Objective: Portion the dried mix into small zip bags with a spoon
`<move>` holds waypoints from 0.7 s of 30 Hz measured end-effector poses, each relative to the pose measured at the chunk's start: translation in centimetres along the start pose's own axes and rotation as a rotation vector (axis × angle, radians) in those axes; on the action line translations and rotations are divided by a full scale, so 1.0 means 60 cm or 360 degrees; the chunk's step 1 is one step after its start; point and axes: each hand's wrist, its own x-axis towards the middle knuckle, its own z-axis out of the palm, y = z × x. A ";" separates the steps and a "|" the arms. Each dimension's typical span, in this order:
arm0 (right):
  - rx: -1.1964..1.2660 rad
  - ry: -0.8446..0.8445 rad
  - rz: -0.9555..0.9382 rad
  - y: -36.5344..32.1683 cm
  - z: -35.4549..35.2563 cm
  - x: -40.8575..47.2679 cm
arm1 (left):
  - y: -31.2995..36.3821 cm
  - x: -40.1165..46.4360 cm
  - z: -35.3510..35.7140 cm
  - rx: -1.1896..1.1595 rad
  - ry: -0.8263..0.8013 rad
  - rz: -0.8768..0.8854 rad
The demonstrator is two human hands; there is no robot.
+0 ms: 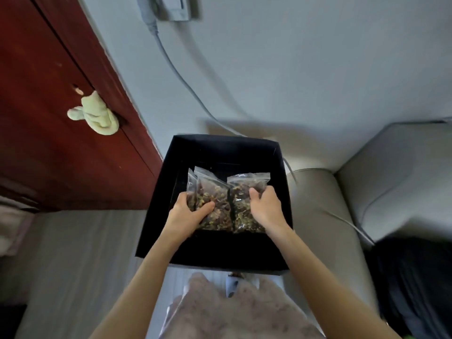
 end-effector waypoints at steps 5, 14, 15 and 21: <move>-0.0048 -0.0154 0.0321 0.024 0.021 0.046 | -0.013 0.043 0.020 -0.0121 -0.0272 -0.0195; -0.0202 -0.0168 0.0460 0.038 0.018 0.064 | -0.015 0.066 0.002 0.0140 -0.0096 -0.0274; -0.0201 -0.0170 0.0459 0.041 0.017 0.064 | -0.018 0.066 -0.005 0.0187 -0.0062 -0.0271; -0.0223 0.0003 0.0220 0.034 0.014 0.036 | -0.016 0.063 -0.024 0.0628 -0.0071 -0.0060</move>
